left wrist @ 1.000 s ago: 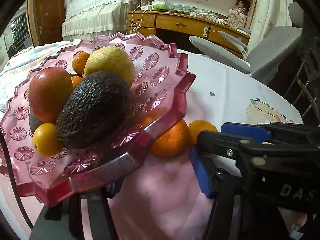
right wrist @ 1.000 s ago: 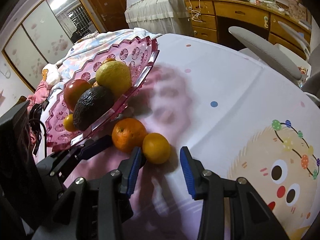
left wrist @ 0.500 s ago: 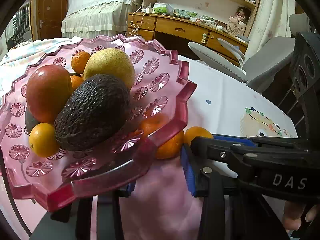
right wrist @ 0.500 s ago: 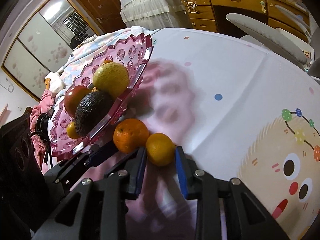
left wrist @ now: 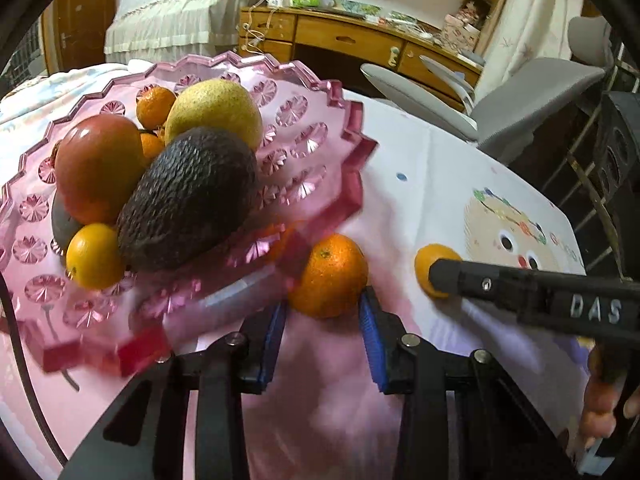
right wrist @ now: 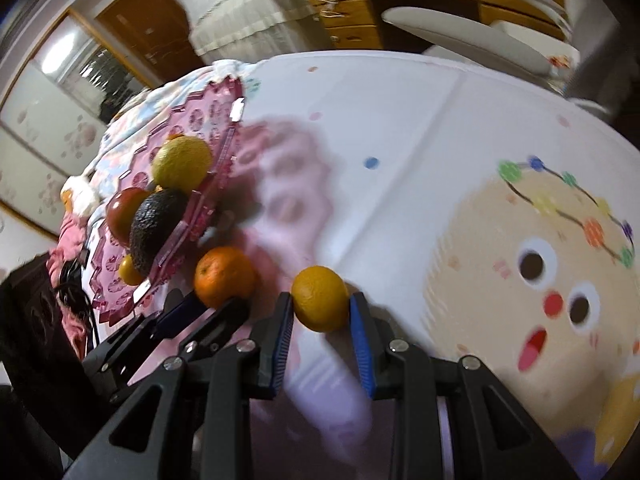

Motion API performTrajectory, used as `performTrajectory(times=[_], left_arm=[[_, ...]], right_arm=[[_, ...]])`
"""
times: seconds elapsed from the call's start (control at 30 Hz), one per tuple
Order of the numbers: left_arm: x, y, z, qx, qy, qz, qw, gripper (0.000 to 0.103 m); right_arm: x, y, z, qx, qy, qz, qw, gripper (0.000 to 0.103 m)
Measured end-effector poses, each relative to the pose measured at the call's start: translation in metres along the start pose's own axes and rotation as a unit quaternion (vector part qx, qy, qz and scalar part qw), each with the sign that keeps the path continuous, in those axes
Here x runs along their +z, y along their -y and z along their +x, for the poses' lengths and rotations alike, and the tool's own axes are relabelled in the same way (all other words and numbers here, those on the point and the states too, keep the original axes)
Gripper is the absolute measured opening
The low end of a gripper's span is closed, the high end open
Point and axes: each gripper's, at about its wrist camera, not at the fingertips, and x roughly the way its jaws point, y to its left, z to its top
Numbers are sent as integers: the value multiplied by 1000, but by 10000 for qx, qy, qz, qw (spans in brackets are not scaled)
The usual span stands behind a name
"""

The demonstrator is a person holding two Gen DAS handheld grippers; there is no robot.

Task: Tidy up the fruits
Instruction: 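Lift both fruits into the pink bowl and open both tools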

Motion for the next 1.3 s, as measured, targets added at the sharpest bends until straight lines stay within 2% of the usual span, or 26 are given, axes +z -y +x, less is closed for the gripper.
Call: performTrajectory(times=[0.3, 0.5, 0.67, 0.8, 1.07, 1.3], left_arm=[[-26, -11, -29, -380, -464, 234, 9979, 35], [-37, -31, -56, -743, -645, 604, 9933, 35], [-35, -56, -81, -853, -665, 751, 9913, 35], [-25, -82, -100, -996, -678, 765, 9898, 35], [4, -129, -132, -1307, -432, 993, 9855, 35], [43, -163, -130, -1620, -253, 1195, 9792, 35]], right_arm=[[-25, -2, -17, -274, -145, 704, 9970, 29], [-37, -25, -27, -431, -110, 931, 9947, 28], [-46, -50, -39, -643, -41, 1210, 9906, 28], [-49, -71, -48, -709, 84, 1419, 9873, 28], [-36, -131, -56, -751, 408, 1325, 9875, 28], [-21, -176, -40, -714, 605, 1336, 9866, 28]])
